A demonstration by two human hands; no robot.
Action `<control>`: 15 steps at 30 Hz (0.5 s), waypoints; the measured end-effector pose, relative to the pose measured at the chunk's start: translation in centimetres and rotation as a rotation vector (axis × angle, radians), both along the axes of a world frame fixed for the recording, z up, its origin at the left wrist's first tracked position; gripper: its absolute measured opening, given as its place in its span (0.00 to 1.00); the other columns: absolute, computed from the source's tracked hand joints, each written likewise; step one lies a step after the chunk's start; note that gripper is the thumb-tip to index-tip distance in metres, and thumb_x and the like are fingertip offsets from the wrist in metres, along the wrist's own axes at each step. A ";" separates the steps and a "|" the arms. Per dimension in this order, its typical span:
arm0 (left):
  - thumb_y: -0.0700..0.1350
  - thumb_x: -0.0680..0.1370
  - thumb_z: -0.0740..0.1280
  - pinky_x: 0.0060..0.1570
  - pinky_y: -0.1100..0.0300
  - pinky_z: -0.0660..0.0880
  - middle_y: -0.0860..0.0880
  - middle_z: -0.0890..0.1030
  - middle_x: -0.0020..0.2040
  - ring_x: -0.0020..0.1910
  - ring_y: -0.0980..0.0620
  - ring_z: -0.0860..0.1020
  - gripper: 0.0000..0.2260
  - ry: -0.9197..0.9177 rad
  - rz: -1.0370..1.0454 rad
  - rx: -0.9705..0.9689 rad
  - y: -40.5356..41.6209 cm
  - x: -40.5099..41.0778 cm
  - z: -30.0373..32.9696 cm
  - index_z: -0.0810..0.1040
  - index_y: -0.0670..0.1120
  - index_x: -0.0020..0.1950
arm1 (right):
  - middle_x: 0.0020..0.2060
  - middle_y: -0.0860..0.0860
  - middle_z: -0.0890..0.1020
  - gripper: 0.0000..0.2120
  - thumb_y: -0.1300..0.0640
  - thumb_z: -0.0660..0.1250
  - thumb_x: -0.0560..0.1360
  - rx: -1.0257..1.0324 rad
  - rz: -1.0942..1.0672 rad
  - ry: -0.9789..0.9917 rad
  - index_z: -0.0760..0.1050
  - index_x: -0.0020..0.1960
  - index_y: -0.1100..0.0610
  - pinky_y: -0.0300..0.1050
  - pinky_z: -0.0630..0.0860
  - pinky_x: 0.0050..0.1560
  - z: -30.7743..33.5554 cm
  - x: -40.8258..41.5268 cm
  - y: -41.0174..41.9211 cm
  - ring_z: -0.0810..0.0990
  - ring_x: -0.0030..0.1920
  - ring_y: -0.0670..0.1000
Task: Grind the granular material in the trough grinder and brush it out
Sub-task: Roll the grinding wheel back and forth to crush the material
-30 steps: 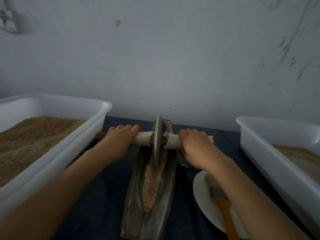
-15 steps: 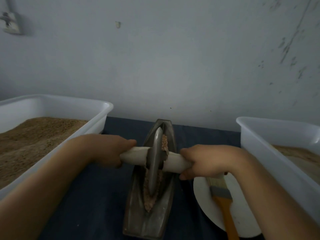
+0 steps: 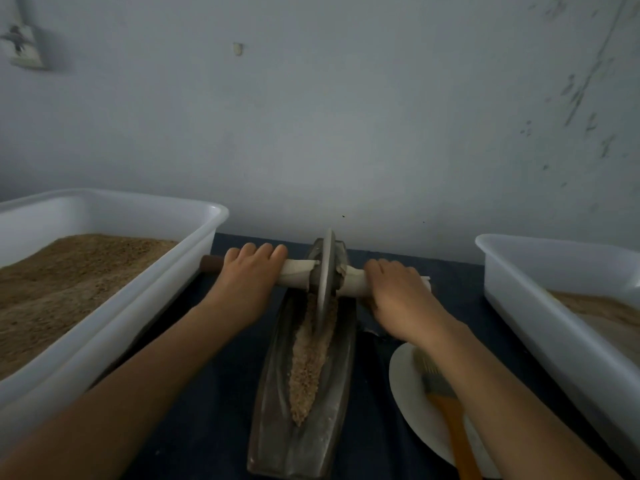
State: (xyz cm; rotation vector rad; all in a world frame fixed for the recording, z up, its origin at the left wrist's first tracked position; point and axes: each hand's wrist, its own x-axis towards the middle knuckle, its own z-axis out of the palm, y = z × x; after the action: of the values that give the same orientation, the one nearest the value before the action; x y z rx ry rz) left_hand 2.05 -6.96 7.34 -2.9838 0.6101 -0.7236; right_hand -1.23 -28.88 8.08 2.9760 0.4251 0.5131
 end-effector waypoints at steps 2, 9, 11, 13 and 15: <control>0.43 0.75 0.64 0.57 0.55 0.65 0.51 0.71 0.57 0.57 0.49 0.71 0.16 0.072 -0.009 0.032 0.2 -0.2 0.4 0.64 0.51 0.60 | 0.53 0.54 0.74 0.10 0.57 0.62 0.76 -0.019 -0.002 0.082 0.67 0.56 0.57 0.44 0.59 0.43 0.5 -0.4 0.0 0.71 0.52 0.53; 0.43 0.77 0.65 0.56 0.58 0.68 0.50 0.74 0.59 0.57 0.52 0.73 0.16 0.555 -0.090 0.161 1.4 -2.9 3.7 0.65 0.51 0.62 | 0.48 0.50 0.74 0.16 0.51 0.64 0.77 -0.038 0.025 0.582 0.67 0.60 0.58 0.35 0.63 0.32 4.1 -3.3 1.2 0.70 0.43 0.47; 0.44 0.76 0.66 0.53 0.60 0.68 0.51 0.75 0.57 0.54 0.54 0.74 0.16 0.665 -0.119 0.200 1.8 -3.6 4.7 0.65 0.53 0.59 | 0.43 0.47 0.71 0.16 0.48 0.65 0.76 -0.059 0.049 0.655 0.68 0.58 0.56 0.34 0.63 0.32 4.9 -4.2 1.3 0.71 0.41 0.45; 0.44 0.76 0.67 0.48 0.64 0.66 0.56 0.74 0.48 0.45 0.60 0.72 0.13 0.751 -0.160 0.226 2.1 -4.1 5.4 0.64 0.58 0.51 | 0.44 0.47 0.72 0.18 0.46 0.65 0.75 -0.077 0.070 0.718 0.69 0.60 0.54 0.34 0.66 0.36 5.5 -4.8 1.2 0.71 0.43 0.45; 0.44 0.76 0.67 0.43 0.65 0.65 0.59 0.70 0.41 0.39 0.62 0.69 0.14 0.813 -0.176 0.238 2.3 -4.2 5.8 0.63 0.58 0.47 | 0.44 0.46 0.72 0.19 0.44 0.65 0.75 -0.070 0.086 0.756 0.69 0.61 0.53 0.35 0.67 0.39 5.8 -5.0 1.1 0.71 0.44 0.45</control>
State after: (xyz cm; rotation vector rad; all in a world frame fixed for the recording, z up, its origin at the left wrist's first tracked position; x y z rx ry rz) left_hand -2.15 -4.63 13.13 -2.9161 0.8917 0.5826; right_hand -6.25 -27.77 13.91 2.9800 0.5995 -0.6416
